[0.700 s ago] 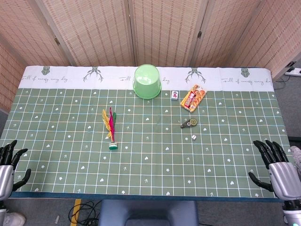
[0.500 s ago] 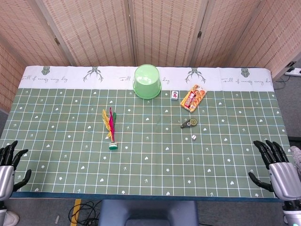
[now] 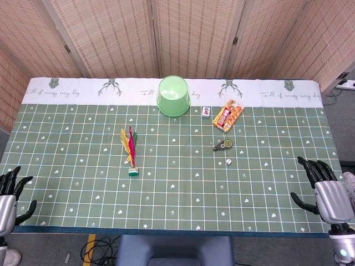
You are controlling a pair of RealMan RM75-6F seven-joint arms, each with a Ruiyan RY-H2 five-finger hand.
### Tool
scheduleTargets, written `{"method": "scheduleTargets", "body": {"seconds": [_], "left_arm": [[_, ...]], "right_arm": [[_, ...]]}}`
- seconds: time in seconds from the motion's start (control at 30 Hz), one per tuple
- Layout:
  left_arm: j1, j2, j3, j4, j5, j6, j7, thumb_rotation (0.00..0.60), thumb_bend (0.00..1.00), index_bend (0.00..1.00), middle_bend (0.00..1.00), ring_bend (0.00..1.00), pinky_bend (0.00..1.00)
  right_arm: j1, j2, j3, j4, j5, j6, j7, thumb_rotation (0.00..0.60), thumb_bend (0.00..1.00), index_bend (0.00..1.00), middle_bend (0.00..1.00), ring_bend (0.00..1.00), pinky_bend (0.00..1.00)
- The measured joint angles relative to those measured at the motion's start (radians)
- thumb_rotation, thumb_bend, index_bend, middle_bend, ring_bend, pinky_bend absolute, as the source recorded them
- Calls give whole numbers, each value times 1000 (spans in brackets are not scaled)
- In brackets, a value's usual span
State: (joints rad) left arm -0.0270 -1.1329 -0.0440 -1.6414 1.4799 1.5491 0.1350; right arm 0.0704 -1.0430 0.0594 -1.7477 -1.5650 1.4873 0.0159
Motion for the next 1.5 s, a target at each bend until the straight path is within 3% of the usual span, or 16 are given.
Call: {"method": "scheduleTargets", "body": {"seconds": [0.2, 0.47, 0.77, 0.97, 1.5], "left_arm": [[5, 1, 4, 3, -4, -1, -4, 600, 386, 236, 17, 25, 92], [10, 4, 6, 2, -9, -1, -4, 600, 387, 235, 17, 25, 92], [10, 0, 6, 4, -17, -8, 1, 600, 386, 234, 17, 25, 92], [13, -1, 5, 8, -24, -7, 0, 600, 386, 223, 17, 25, 92], [23, 4, 4, 17, -38, -6, -11, 600, 386, 203, 17, 25, 92]], "right_arm": [[81, -48, 46, 29, 63, -109, -20, 600, 211, 116, 600, 711, 763], [227, -125, 93, 59, 189, -325, -150, 600, 211, 150, 825, 919, 973], [396, -274, 142, 180, 387, -504, -310, 600, 211, 296, 896, 985, 1000], [475, -350, 149, 259, 490, -582, -394, 600, 211, 332, 906, 987, 1000], [580, -467, 128, 406, 609, -648, -466, 600, 222, 421, 917, 991, 1000]]}}
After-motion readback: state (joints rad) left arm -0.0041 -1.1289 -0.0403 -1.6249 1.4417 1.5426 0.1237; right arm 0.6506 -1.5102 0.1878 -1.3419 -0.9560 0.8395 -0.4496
